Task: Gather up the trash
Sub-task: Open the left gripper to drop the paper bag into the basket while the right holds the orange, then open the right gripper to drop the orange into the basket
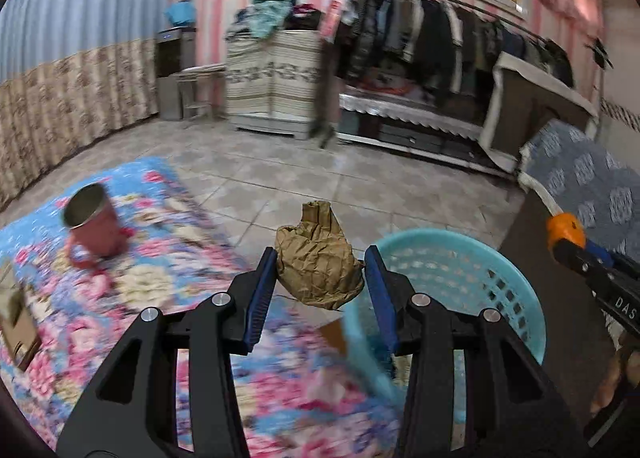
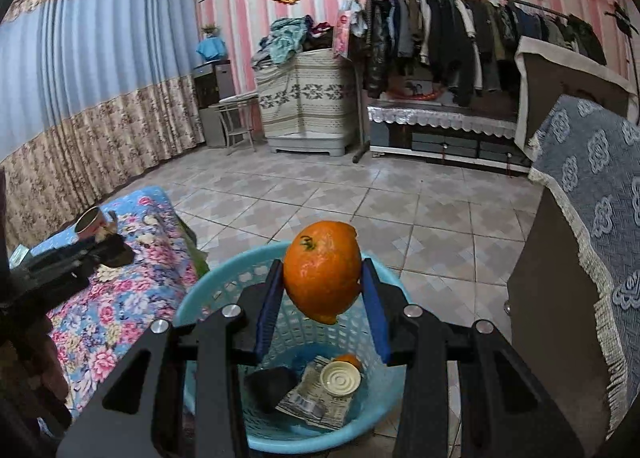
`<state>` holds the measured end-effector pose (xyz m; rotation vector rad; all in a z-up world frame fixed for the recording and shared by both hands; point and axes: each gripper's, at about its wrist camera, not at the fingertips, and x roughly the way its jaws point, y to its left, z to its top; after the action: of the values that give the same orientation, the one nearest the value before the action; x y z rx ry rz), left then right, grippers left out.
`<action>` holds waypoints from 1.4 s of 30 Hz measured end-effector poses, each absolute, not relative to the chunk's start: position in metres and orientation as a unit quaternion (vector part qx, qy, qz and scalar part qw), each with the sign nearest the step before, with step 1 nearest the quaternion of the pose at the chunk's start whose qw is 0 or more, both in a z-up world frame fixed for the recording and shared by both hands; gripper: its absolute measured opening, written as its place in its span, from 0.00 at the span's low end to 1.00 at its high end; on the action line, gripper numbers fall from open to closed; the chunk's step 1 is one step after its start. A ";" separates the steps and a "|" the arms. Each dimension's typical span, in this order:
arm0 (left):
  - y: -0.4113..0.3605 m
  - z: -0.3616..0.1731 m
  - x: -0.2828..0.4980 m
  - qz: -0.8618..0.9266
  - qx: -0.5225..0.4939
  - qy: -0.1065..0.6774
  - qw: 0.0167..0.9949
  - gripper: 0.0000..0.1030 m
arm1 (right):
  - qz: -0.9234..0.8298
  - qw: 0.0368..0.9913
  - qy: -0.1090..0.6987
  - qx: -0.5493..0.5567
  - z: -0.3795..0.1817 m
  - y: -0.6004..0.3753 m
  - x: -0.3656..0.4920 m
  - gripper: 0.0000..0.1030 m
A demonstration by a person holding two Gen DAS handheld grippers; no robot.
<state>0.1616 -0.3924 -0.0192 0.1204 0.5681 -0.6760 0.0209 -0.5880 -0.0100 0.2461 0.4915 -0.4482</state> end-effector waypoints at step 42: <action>-0.390 0.003 0.195 -0.289 0.058 0.239 0.925 0.95 | -0.215 0.924 0.277 0.157 -0.066 -0.592 0.068 0.40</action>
<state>0.1952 -0.3905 0.0028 0.1182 0.4904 -0.5935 0.0683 -0.5922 -0.0660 0.3213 0.5679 -0.4404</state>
